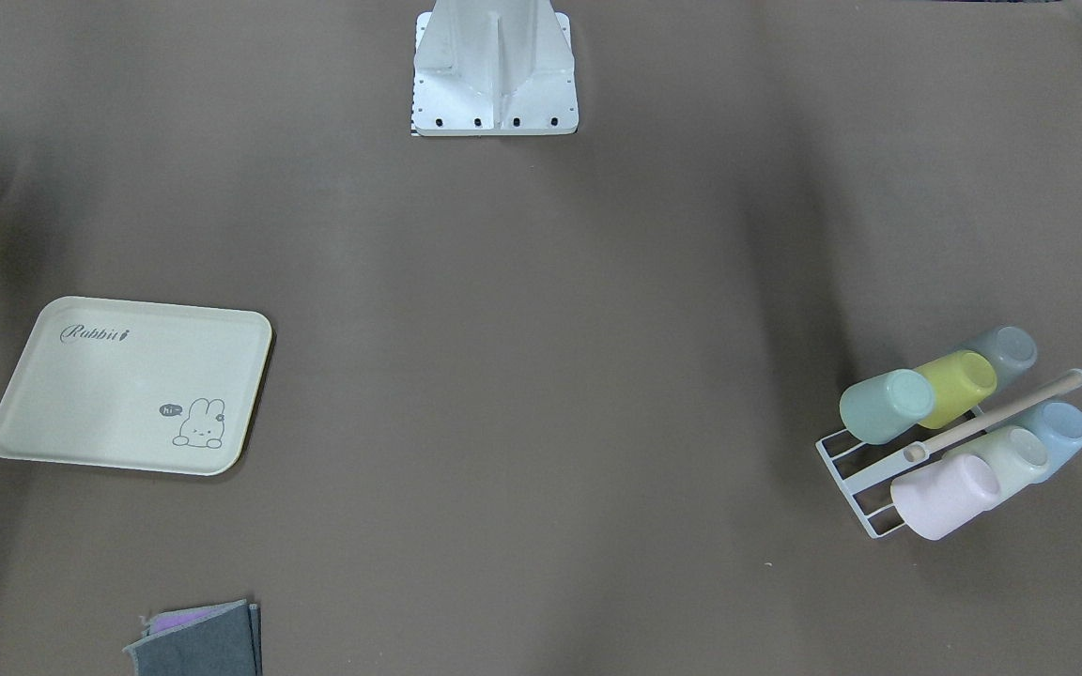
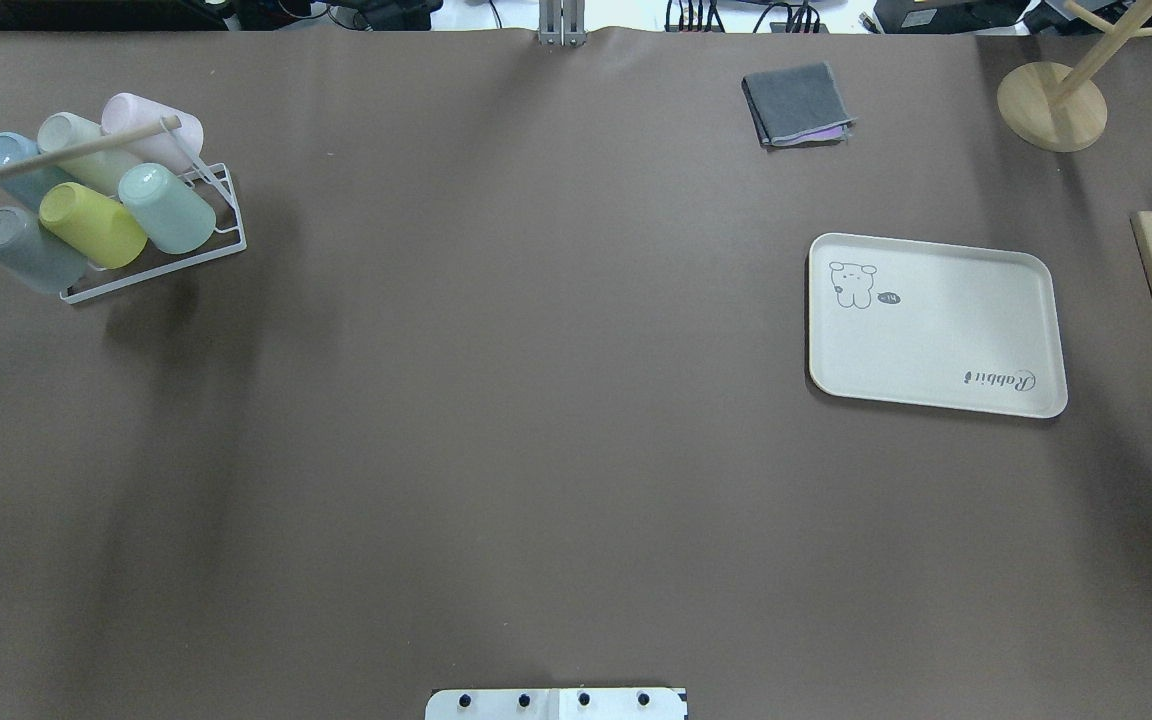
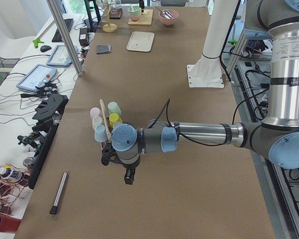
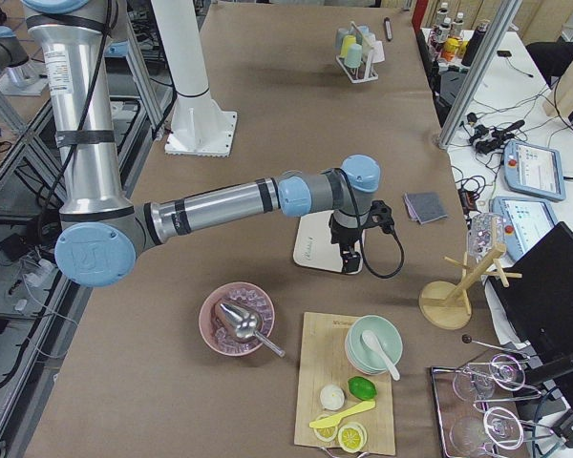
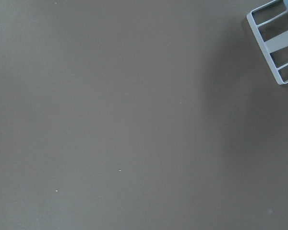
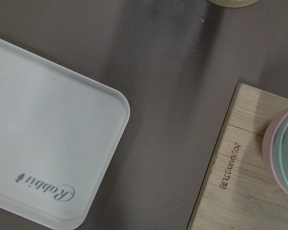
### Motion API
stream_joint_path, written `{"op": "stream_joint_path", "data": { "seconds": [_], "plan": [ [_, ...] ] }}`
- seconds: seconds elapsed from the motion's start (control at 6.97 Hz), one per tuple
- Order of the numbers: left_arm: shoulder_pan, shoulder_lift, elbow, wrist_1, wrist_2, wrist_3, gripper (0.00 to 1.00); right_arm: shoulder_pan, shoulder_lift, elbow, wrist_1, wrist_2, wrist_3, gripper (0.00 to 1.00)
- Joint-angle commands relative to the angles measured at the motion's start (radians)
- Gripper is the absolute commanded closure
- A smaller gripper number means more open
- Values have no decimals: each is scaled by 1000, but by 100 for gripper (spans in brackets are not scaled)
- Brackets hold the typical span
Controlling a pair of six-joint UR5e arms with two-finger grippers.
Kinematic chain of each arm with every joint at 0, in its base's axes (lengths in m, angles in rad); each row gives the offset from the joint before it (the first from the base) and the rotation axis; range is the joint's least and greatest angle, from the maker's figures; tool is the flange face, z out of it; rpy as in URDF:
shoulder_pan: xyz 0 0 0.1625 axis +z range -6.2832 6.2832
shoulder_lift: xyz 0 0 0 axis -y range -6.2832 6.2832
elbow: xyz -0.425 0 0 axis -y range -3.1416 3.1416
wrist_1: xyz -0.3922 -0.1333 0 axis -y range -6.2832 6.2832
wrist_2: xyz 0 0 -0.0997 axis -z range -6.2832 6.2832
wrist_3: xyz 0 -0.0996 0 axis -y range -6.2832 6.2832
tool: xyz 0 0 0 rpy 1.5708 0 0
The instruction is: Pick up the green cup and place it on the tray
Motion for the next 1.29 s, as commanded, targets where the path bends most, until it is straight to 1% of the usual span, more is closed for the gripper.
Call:
{"op": "stream_joint_path", "data": {
  "seconds": [0.0,0.57,1.15],
  "plan": [
    [0,2,2,-2,2,2,2,-2,3,0,0,0,1,0],
    [0,-6,-6,0,0,0,2,-2,0,-1,0,-1,1,0],
    [2,-35,-21,0,6,2,2,-2,2,0,0,0,-1,0]
  ]
}}
